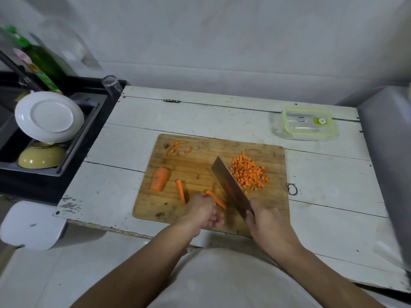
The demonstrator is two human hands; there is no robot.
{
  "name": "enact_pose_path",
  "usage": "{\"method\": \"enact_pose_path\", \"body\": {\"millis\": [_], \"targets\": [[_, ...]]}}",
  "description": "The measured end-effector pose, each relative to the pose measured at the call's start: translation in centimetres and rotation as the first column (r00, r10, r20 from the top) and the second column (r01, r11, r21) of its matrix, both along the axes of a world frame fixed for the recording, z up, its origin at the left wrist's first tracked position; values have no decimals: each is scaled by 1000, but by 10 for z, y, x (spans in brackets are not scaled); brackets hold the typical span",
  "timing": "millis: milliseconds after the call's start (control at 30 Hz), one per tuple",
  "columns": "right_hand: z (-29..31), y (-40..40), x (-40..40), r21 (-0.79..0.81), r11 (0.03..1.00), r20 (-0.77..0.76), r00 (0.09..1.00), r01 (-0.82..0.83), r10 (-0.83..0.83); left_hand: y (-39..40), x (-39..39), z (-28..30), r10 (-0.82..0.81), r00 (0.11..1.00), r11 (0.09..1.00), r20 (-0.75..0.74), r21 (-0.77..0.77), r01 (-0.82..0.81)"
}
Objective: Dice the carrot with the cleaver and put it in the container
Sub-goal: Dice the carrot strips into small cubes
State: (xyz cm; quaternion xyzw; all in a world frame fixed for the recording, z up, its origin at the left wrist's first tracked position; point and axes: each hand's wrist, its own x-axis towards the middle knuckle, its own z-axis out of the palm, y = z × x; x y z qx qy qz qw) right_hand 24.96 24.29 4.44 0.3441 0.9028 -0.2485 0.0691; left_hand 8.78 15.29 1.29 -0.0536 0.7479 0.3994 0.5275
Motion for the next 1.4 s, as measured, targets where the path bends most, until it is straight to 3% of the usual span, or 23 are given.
{"method": "enact_pose_path", "body": {"millis": [200,700,1067,1400], "targets": [[10,-10,-5,131,971,125,975,-201,185,4,10,-3,-48,998,999,40,3,48],[16,-12,-12,132,928,284,910,-349,302,6,13,-3,-76,997,997,-30,-25,75],[23,-4,-2,92,901,382,851,-423,361,10,8,-11,63,991,997,121,-47,-58],[13,-14,-33,118,873,388,831,-474,399,8,6,-21,3,1000,1000,16,0,-3]]}}
